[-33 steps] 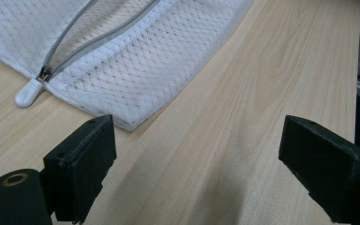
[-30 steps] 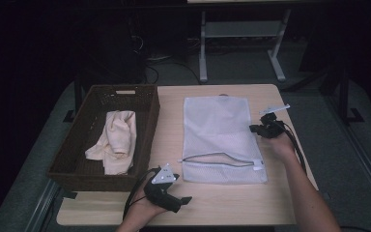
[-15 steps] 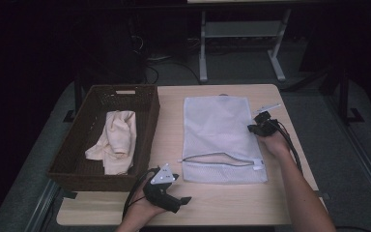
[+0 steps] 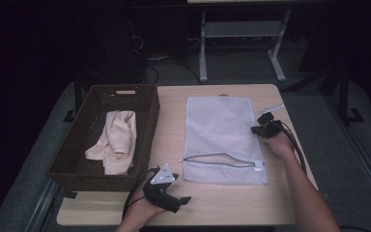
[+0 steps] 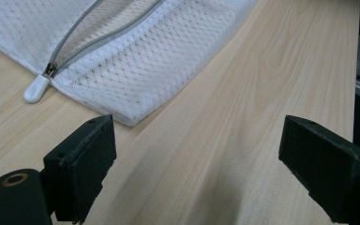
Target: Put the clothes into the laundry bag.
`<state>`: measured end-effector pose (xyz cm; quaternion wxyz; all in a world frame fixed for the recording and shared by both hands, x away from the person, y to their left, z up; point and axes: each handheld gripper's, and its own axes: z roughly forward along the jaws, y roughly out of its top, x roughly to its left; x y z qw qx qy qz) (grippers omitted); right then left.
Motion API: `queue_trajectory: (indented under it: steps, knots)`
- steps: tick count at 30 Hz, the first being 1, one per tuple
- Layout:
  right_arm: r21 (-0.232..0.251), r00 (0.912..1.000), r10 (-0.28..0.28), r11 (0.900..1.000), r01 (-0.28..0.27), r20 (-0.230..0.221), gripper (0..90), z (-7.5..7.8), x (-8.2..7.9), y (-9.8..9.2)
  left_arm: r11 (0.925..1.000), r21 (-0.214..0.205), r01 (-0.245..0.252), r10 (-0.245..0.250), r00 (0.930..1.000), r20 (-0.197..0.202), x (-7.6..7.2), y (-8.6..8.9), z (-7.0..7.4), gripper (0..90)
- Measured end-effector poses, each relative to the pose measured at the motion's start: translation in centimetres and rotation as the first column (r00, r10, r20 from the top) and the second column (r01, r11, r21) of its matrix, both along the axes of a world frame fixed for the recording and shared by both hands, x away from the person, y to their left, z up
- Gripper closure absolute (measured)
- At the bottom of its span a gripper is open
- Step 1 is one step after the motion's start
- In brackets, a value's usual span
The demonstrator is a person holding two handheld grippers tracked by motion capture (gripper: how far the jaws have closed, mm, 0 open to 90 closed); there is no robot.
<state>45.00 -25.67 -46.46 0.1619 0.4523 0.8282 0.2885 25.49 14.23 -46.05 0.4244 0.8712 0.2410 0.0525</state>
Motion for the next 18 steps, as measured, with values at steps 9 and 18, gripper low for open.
queue_trajectory:
  steps: [9,18]
  knots:
    - [0.007,0.9999,0.0,1.0,0.0,-0.013,89.8,0.1,-1.5,-1.3,1.0,0.002,-0.003,0.003,1.0,0.0,0.0,0.0,-0.1,10.6]
    - [-0.005,0.9998,-0.012,0.9999,0.011,-0.017,89.8,0.1,-3.8,-3.5,1.0,0.007,-0.003,0.003,1.0,0.0,0.0,-0.1,-0.1,10.6]
